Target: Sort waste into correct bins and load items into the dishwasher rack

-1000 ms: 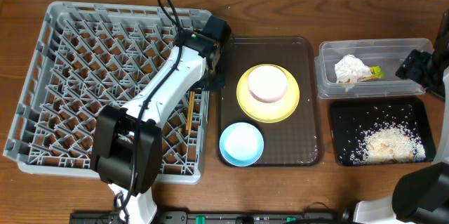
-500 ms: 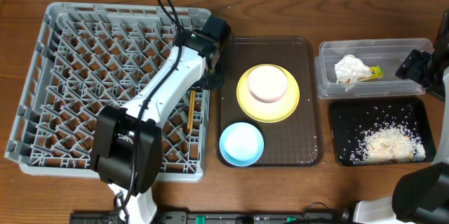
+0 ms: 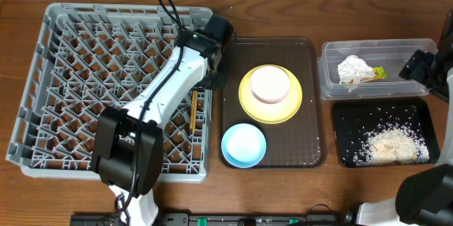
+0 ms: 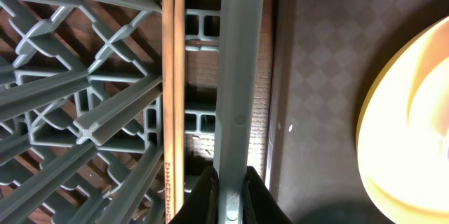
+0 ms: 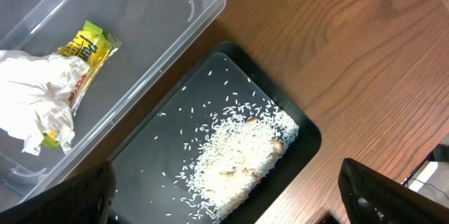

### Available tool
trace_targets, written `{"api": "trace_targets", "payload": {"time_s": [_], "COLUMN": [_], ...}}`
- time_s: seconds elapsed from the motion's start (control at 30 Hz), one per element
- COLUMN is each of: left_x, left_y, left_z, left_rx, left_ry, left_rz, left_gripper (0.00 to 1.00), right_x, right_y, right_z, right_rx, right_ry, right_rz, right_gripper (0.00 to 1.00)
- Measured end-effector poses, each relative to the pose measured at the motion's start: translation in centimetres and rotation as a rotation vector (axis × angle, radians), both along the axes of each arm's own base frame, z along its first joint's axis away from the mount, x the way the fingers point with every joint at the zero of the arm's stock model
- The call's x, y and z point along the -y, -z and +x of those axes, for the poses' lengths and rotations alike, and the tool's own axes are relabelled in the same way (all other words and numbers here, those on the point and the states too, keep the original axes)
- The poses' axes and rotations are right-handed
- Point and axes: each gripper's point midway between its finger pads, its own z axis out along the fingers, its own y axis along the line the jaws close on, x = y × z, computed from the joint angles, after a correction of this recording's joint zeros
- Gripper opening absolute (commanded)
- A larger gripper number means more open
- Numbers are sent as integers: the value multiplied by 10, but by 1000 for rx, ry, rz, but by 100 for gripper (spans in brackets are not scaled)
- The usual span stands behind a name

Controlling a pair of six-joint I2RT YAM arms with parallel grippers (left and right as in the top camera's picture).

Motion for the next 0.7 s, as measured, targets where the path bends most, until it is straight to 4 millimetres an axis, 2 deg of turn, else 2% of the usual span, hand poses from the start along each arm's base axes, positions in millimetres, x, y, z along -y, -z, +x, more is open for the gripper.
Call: {"api": "trace_targets", "payload": {"time_s": [0.7], "left_x": [0], "left_y": [0], "left_z": [-2], "left_rx": [-7], "left_ry": [-12], "left_rz": [-1], "left_gripper": [8], "right_x": [0], "right_y": [0], "right_z": [0], "right_rx": [0], "right_ry": [0], "right_rz": [0], "right_gripper": [99]}}
